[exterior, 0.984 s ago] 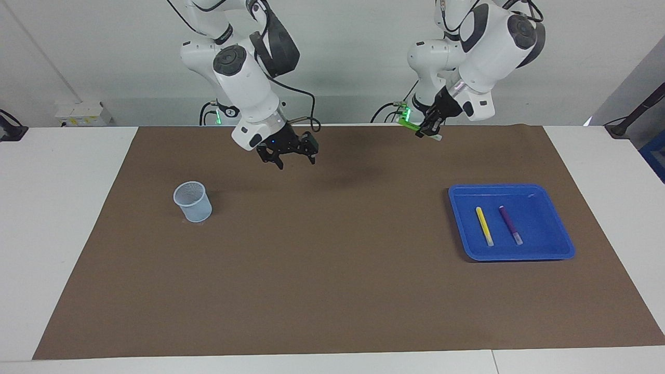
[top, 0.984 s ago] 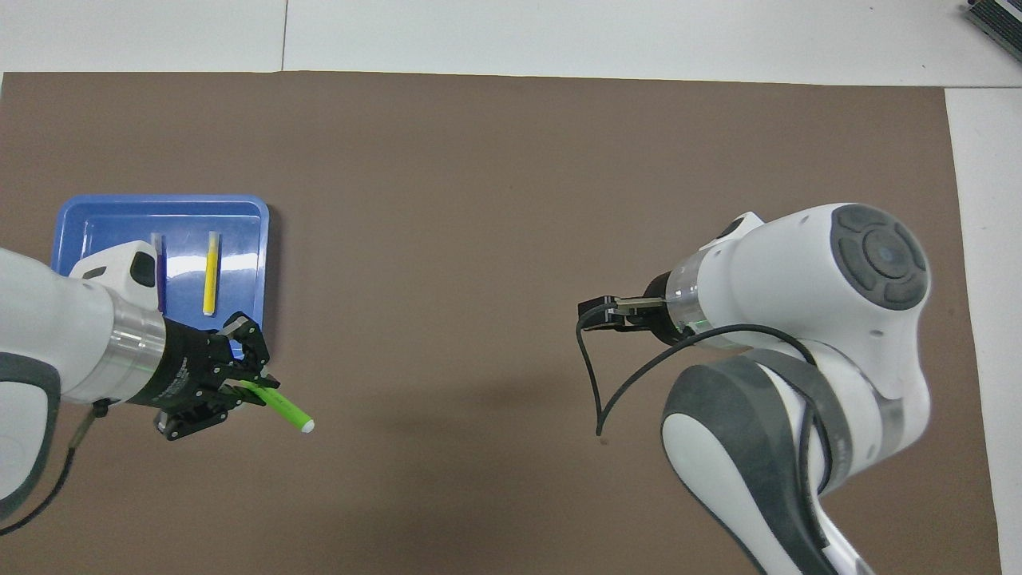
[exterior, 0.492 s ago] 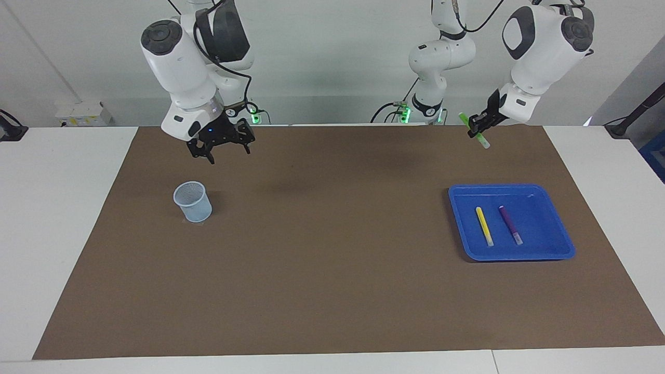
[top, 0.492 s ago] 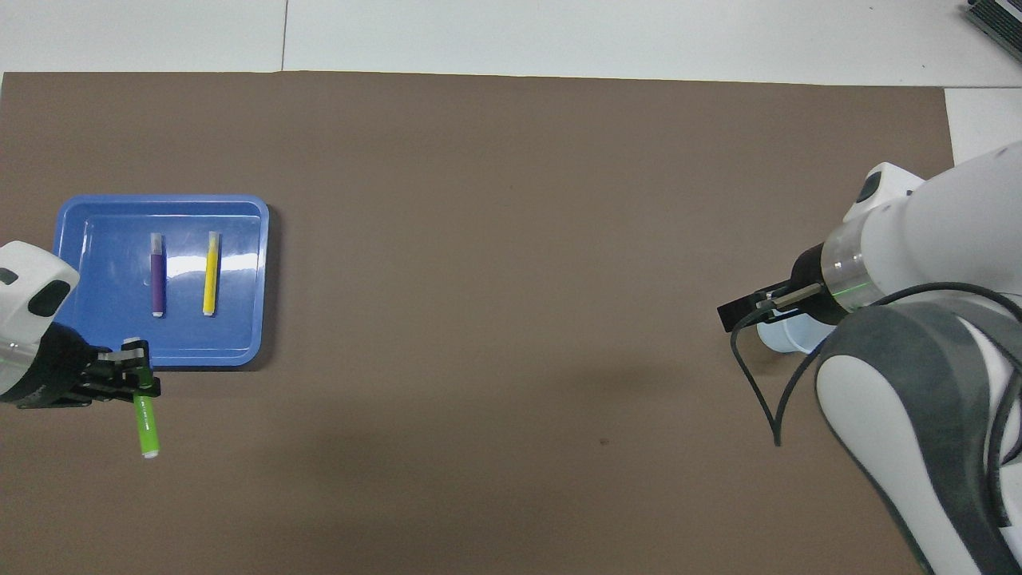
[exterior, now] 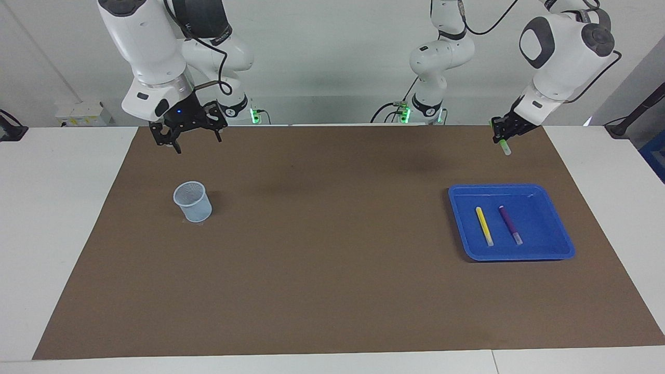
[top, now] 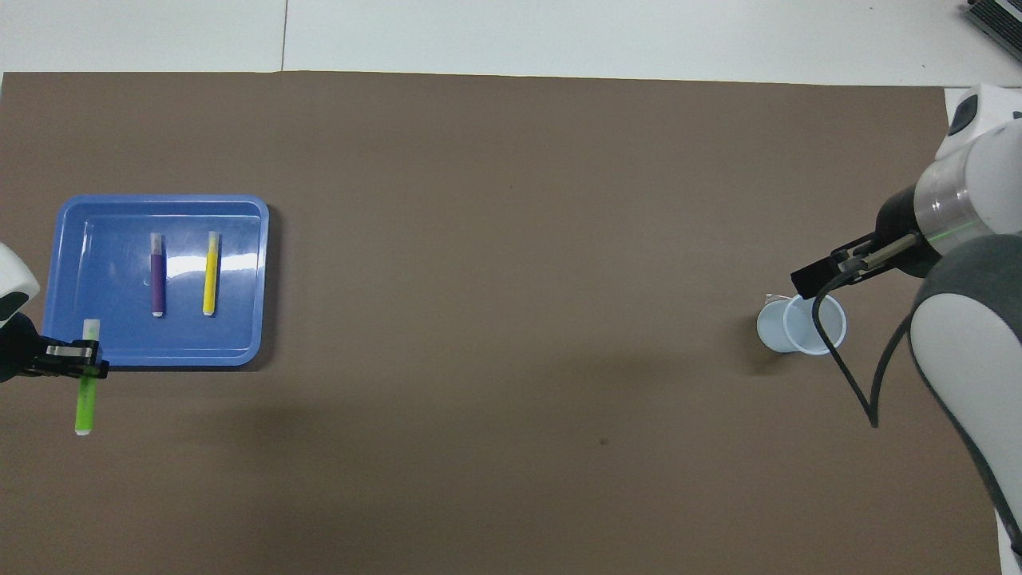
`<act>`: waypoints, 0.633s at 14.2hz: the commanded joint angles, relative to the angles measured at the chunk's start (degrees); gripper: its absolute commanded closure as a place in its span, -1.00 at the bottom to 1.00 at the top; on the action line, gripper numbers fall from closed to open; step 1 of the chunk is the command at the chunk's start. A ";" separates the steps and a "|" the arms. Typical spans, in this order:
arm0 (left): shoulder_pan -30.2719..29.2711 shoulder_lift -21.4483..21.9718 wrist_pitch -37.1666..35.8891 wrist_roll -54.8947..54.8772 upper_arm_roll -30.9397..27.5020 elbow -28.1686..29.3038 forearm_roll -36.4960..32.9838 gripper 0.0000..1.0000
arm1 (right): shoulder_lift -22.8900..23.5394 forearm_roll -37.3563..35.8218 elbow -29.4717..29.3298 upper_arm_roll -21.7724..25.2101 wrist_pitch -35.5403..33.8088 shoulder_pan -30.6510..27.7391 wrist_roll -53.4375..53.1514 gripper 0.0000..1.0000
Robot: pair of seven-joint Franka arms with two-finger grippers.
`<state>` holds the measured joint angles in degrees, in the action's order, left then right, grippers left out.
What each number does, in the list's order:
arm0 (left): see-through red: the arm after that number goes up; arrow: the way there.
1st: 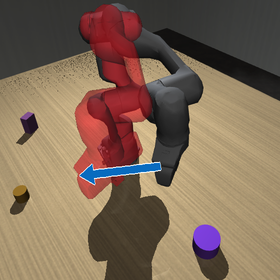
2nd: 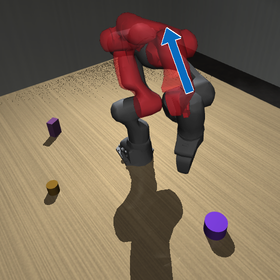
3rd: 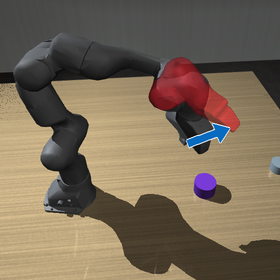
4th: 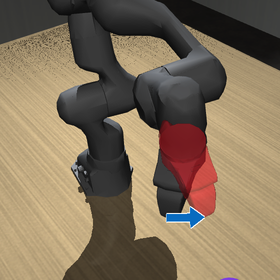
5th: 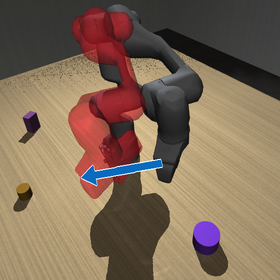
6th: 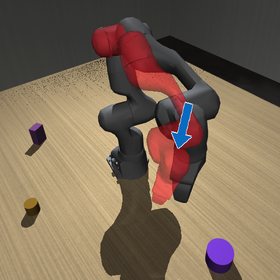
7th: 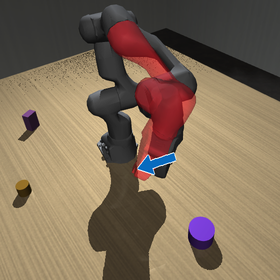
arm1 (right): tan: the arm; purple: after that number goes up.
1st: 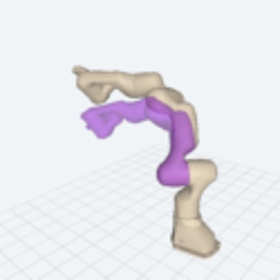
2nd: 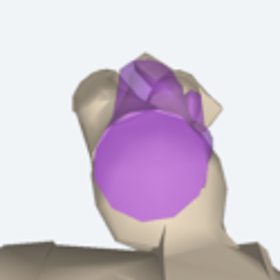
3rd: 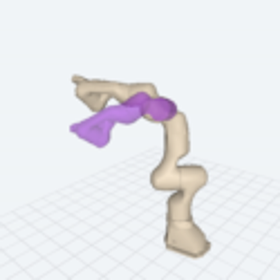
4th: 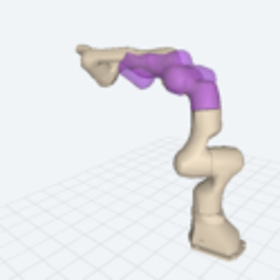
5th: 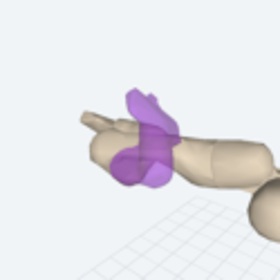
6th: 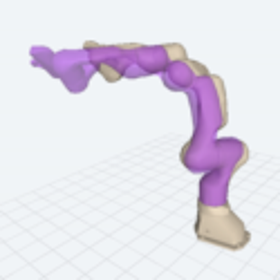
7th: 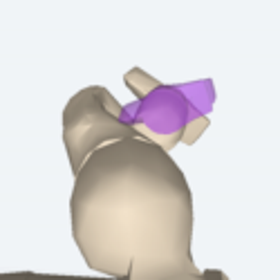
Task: Right arm passes pens to left for tray arrangement
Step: 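Lay the green pen in the blue tray and open the left gripper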
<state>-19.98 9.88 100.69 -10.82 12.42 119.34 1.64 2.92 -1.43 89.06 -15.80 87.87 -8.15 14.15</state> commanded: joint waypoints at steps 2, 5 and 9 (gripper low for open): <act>-2.07 -7.14 8.79 -2.28 0.50 -0.16 -4.53 1.00 | -1.95 -1.21 4.44 0.50 -1.21 -0.03 0.88 -1.00; -3.22 -12.76 16.89 -2.28 0.50 -0.25 -6.21 1.00 | -2.22 -0.94 4.45 6.54 -0.86 4.00 0.88 -1.00; -4.89 -19.62 21.20 -2.19 0.41 -3.58 -8.14 1.00 | -1.61 -1.12 4.02 10.69 3.80 3.05 1.67 -1.00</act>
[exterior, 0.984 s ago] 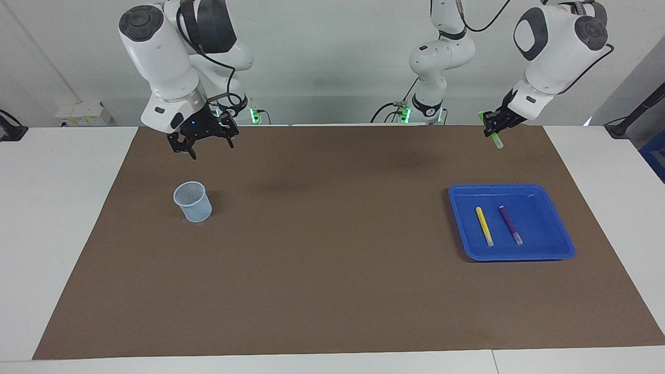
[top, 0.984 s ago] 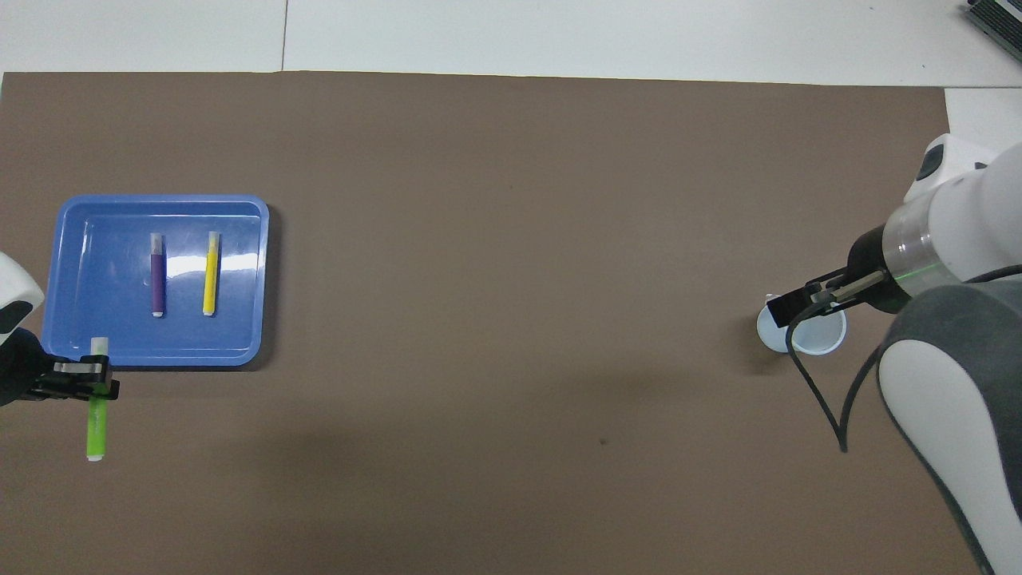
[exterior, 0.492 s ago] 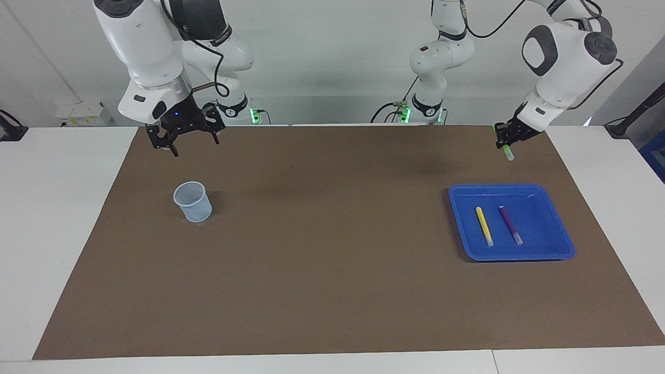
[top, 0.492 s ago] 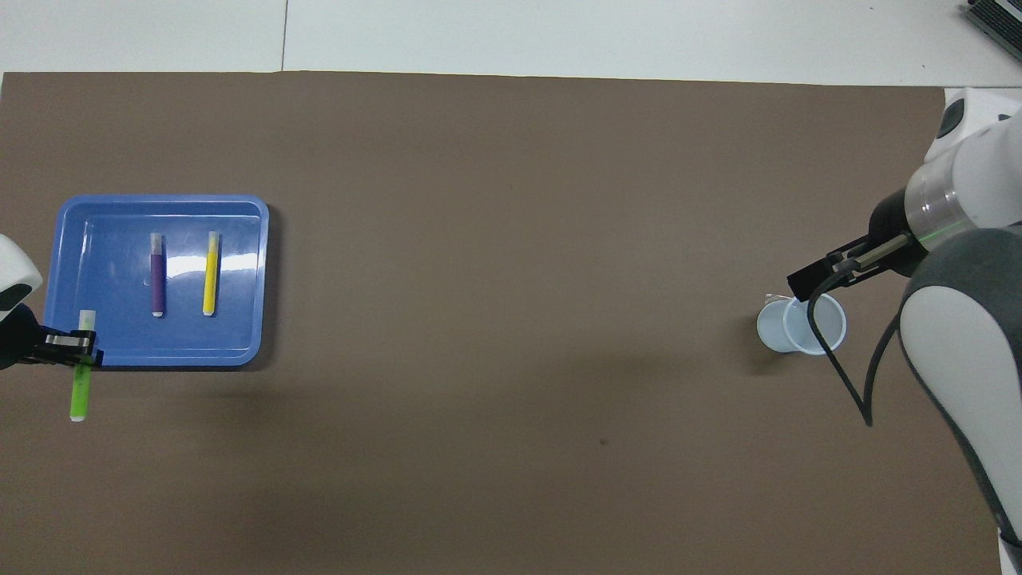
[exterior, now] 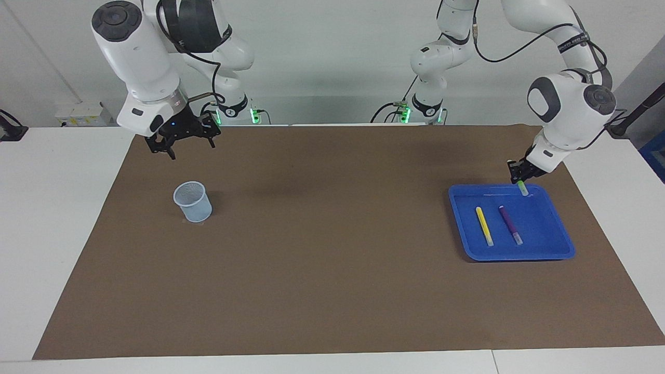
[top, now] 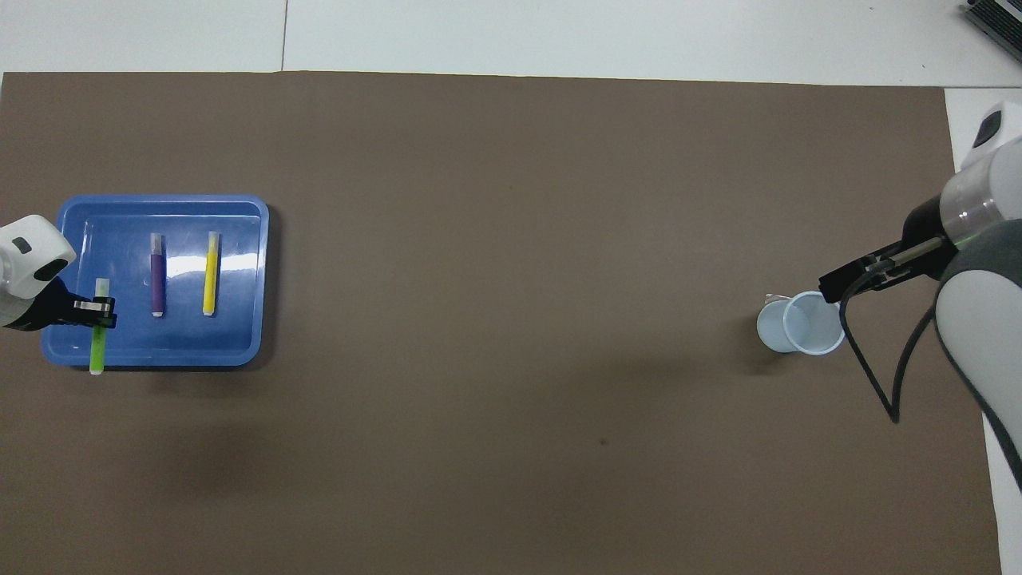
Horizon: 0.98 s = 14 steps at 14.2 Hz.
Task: Right arm passes pens to left for tray arrangement
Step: 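Lay the green pen in the blue tray and open the left gripper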
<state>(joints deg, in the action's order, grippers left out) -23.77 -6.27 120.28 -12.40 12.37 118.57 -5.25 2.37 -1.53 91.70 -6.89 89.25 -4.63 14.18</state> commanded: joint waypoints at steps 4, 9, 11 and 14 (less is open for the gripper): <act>-1.28 -9.18 6.62 -0.25 0.46 -5.19 -1.34 1.00 | -1.22 -1.37 0.94 4.17 2.25 -0.55 2.26 -1.00; -1.54 -12.09 12.33 4.29 -0.94 -4.41 -1.25 1.00 | -1.66 -1.37 -2.39 5.74 -1.25 -0.64 2.61 -1.00; -1.54 -12.18 14.35 7.90 -0.95 -3.44 -1.25 1.00 | -1.66 -1.37 -2.49 5.49 -2.76 -0.64 4.10 -1.00; -1.28 -12.45 19.26 13.89 -0.86 -1.34 -1.25 1.00 | -3.59 -1.20 -1.53 7.50 -3.91 -0.64 8.05 -1.00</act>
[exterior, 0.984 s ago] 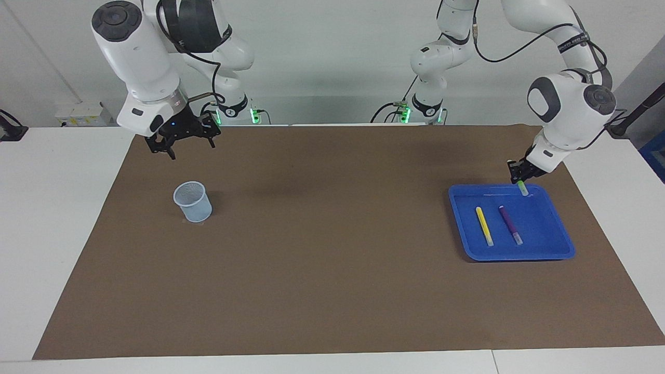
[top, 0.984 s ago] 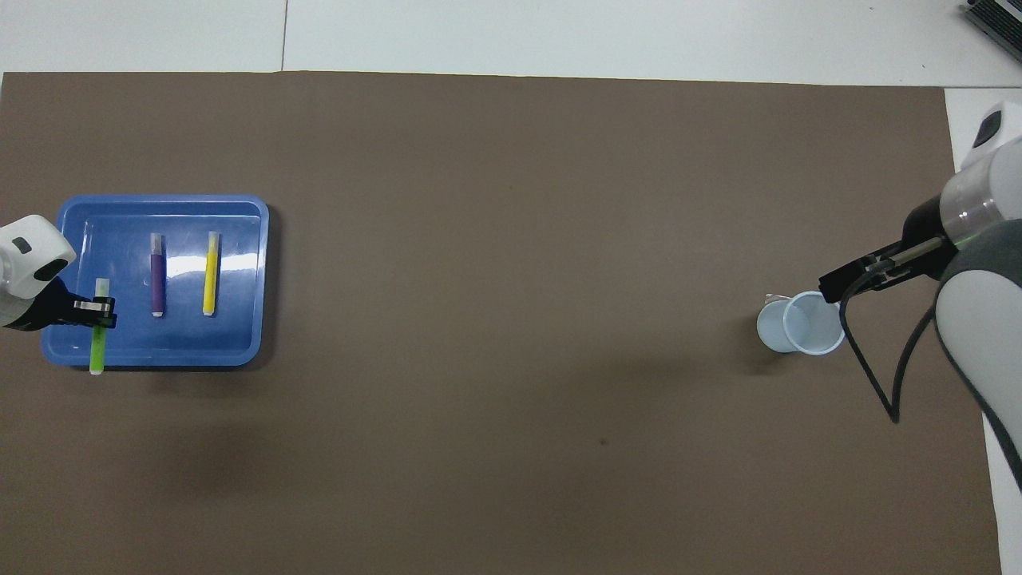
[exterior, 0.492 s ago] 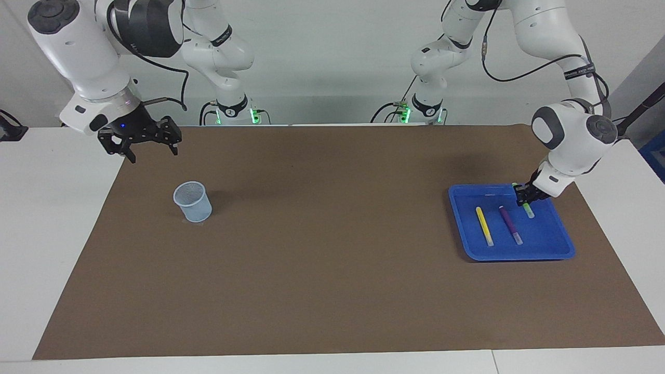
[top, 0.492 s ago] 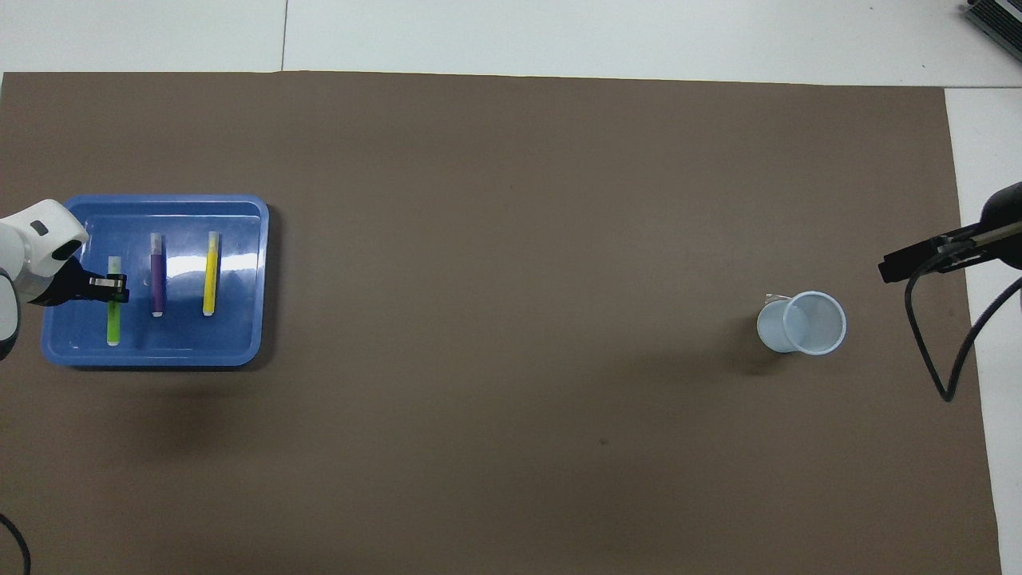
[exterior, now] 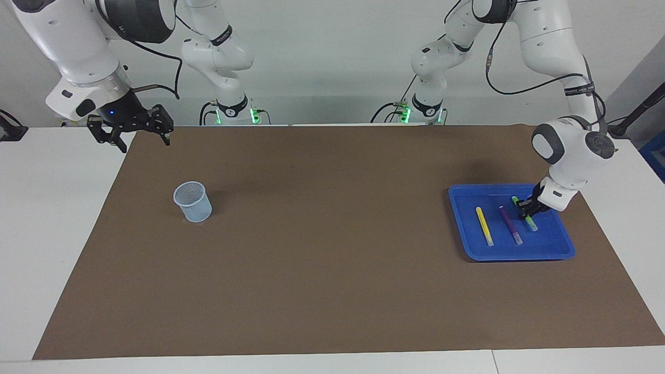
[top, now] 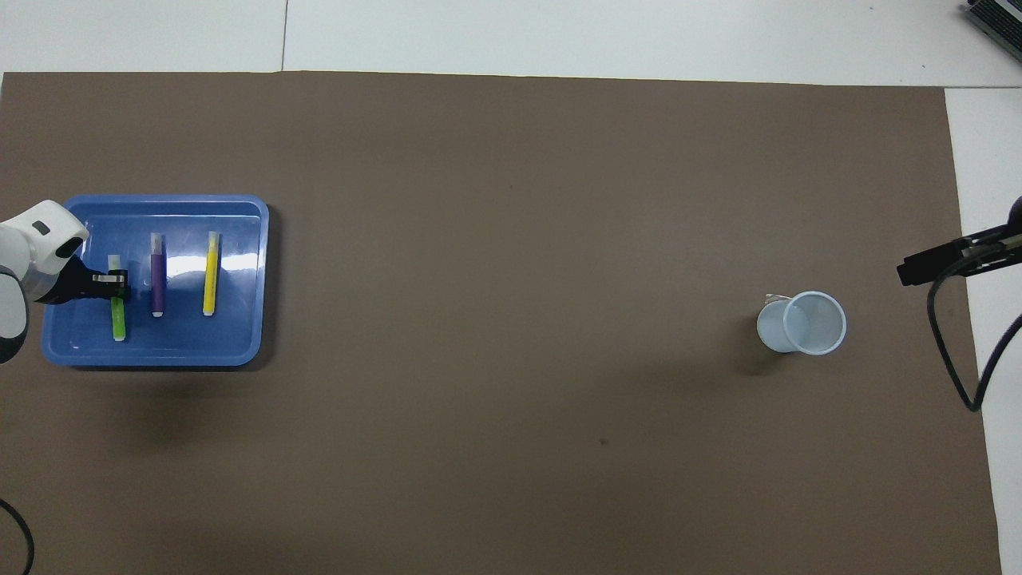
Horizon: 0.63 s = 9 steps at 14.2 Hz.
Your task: Right arm passes pens to left for tray arrangement
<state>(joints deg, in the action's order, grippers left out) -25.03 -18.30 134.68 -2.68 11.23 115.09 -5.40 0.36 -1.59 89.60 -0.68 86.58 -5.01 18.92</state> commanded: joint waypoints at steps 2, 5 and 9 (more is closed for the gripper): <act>0.16 -0.42 6.03 4.26 0.20 2.77 -1.11 -0.84 | -2.03 -1.13 0.84 1.65 -2.46 -0.26 3.84 -1.00; 0.25 -0.42 5.50 4.00 0.29 2.51 -1.11 -1.00 | -2.56 -1.13 2.16 1.47 -0.64 -0.17 3.58 -1.00; 0.77 -0.51 4.54 4.08 0.38 1.72 -1.02 -1.00 | -2.38 -2.27 4.44 1.03 6.74 0.35 3.14 -1.00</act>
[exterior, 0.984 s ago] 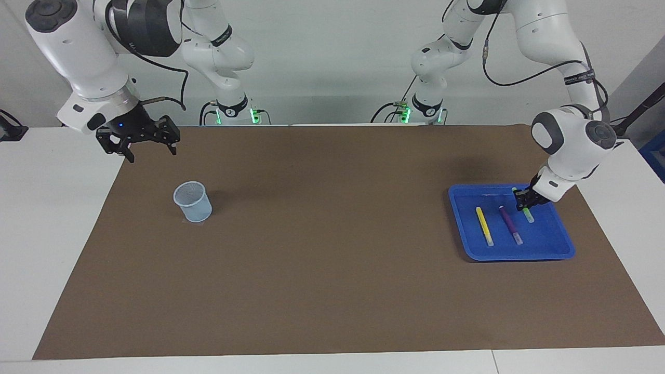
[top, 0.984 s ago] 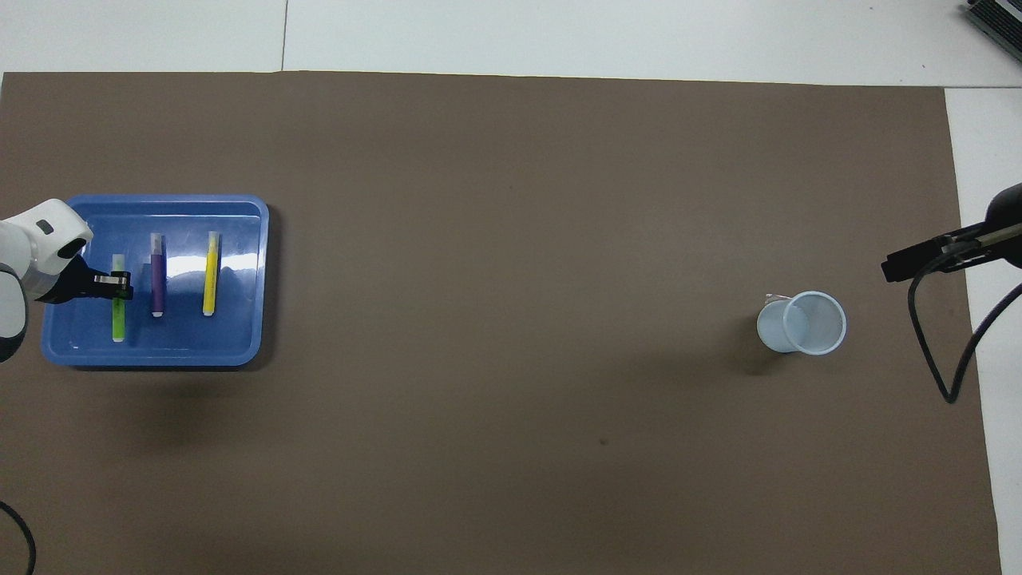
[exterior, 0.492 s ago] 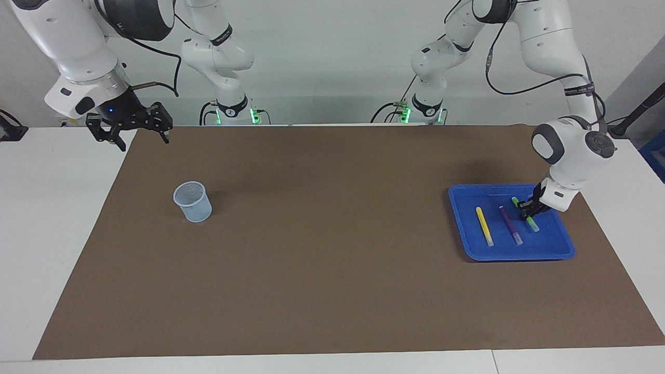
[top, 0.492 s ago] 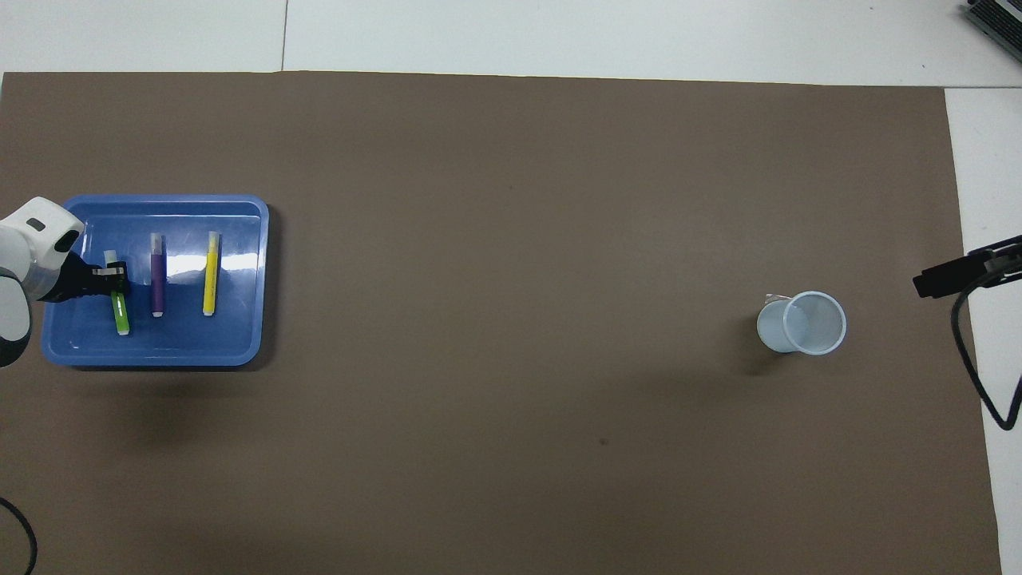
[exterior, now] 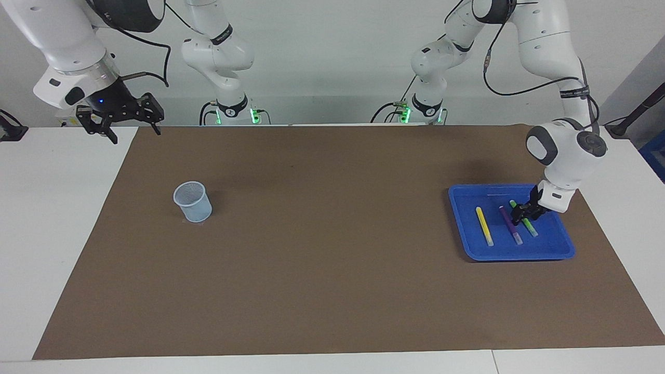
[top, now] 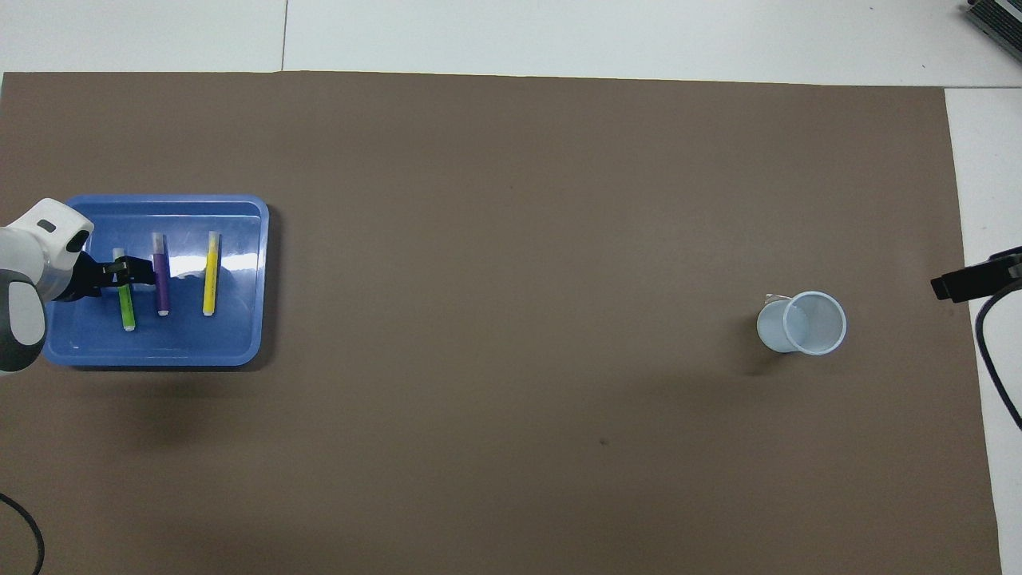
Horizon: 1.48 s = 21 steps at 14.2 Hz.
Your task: Right arm passes pens to left for tray arrangement
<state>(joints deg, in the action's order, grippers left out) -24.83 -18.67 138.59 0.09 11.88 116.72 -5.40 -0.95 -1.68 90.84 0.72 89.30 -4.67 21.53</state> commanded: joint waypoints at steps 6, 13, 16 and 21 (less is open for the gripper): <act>0.83 -0.06 -8.22 1.32 0.16 -6.14 -0.40 -1.00 | -1.16 -2.45 3.73 -7.03 4.31 -0.34 -5.42 -1.00; 2.15 2.13 -24.57 1.58 0.69 -15.89 6.19 -1.00 | 2.17 -3.33 3.48 -8.18 6.24 0.53 -10.54 -1.00; 3.81 5.12 -27.66 1.67 0.95 -16.96 6.19 -1.00 | 2.18 0.78 3.47 -6.18 4.22 0.19 -10.89 -1.00; 7.59 9.87 -31.79 1.85 0.96 -18.01 6.19 -1.00 | 1.66 1.50 3.56 -6.17 1.84 0.54 -15.90 -1.00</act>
<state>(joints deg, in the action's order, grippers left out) -18.96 -10.57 109.61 1.34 13.46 99.26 0.19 1.33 -1.16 94.22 -5.35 91.88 -4.02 7.33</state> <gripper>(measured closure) 0.000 0.000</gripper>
